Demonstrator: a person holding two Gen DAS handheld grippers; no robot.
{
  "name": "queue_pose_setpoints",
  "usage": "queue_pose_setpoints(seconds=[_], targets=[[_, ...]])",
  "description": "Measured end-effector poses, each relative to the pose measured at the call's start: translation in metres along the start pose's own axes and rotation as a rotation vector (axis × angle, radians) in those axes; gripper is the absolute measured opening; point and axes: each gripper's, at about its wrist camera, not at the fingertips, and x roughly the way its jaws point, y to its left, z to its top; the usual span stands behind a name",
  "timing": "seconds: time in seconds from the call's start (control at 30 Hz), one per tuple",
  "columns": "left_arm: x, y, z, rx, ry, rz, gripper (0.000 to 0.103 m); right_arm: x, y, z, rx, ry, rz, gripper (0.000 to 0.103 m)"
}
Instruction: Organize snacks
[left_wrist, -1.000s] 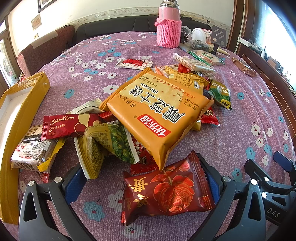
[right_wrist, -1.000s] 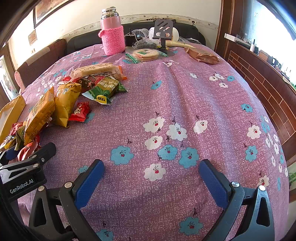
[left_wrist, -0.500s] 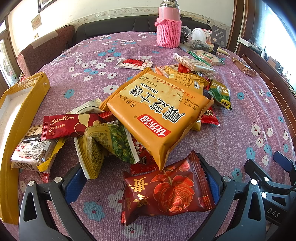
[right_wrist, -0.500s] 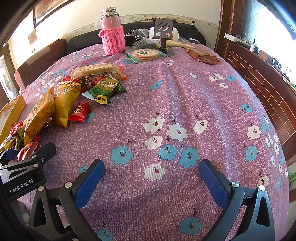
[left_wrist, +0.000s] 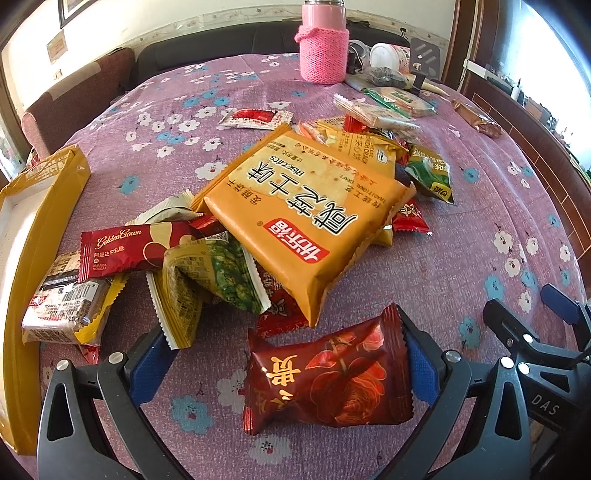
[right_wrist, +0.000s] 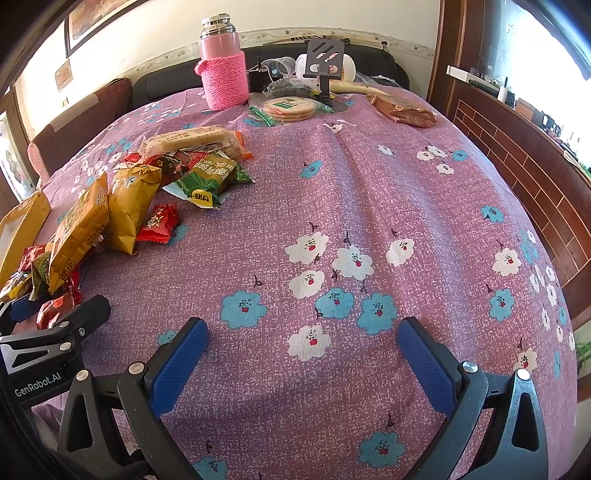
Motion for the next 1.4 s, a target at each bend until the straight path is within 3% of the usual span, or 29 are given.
queue_pose_setpoints(seconds=[0.77, 0.93, 1.03, 1.13, 1.4], targets=[[0.000, -0.002, 0.000, 0.009, 0.004, -0.006, 0.103, 0.000, 0.001, 0.000, 0.000, 0.000, 0.000, 0.103], [-0.003, 0.000, 0.002, 0.042, 0.061, -0.052, 0.103, 0.002, 0.000, 0.003, -0.009, 0.031, 0.007, 0.103], [-0.019, 0.009, -0.006, -0.004, 0.058, -0.117, 0.099, 0.001, -0.001, 0.006, -0.015, 0.047, 0.014, 0.103], [-0.048, 0.014, -0.013, -0.009, -0.012, -0.122, 0.099, 0.001, 0.004, 0.003, -0.033, 0.053, 0.022, 0.103], [-0.159, 0.030, -0.038, -0.029, -0.328, -0.007, 0.099, -0.003, 0.006, -0.002, -0.029, 0.041, 0.014, 0.103]])
